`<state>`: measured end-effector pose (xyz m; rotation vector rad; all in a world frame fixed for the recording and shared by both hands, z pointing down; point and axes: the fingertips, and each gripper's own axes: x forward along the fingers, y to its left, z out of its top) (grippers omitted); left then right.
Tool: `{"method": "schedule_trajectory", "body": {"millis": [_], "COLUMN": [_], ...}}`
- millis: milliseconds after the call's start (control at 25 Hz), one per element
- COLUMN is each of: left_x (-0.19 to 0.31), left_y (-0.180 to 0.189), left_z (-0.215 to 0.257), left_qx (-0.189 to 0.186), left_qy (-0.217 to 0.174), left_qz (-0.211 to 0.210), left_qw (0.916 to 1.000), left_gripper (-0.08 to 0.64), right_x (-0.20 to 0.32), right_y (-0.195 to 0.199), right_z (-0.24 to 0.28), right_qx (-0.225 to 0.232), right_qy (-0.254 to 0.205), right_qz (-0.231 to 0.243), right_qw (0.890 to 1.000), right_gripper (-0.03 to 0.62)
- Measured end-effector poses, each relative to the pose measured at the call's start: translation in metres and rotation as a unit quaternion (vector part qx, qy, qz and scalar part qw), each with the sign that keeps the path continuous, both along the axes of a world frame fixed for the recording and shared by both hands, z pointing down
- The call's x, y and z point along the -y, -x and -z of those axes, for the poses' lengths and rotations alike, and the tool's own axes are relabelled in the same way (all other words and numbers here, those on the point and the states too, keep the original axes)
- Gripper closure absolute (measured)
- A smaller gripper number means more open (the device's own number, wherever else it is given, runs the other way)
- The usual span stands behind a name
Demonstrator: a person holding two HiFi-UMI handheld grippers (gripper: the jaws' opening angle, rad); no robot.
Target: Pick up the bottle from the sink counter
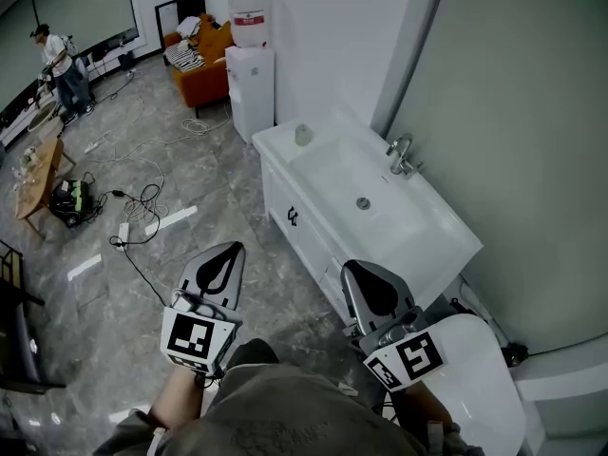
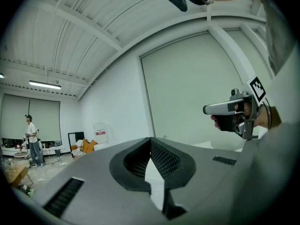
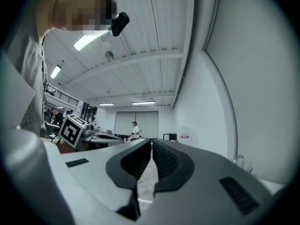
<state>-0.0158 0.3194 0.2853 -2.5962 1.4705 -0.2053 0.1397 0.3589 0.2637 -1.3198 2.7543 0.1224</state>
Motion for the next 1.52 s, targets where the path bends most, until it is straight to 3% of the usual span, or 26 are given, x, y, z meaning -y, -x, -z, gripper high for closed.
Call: {"method": "schedule_trajectory", "body": {"millis": [320, 760, 1520], "left_x": [0.011, 0.054, 0.242], "left_y": [-0.009, 0.005, 0.043], "left_z": [-0.014, -0.03, -0.039], "left_qx": [-0.022, -0.022, -0.017], "left_qy": [-0.002, 0.002, 0.033], "left_qz": [0.009, -0.004, -0.048], "left_qw": [0.9997, 0.9998, 0.9981], "left_gripper": [0.543, 0.543, 0.543], "right_x": [0.012, 0.058, 0.249], "right_y": [-0.013, 0.009, 0.053], "right_z": [-0.024, -0.044, -0.049], "right_qx": [-0.005, -0.006, -0.016], "right_qy": [0.009, 0.018, 0.054], "right_qz": [-0.003, -0.004, -0.049], "right_qw": [1.0, 1.0, 0.997], "right_gripper": [0.558, 0.557, 0.558]}}
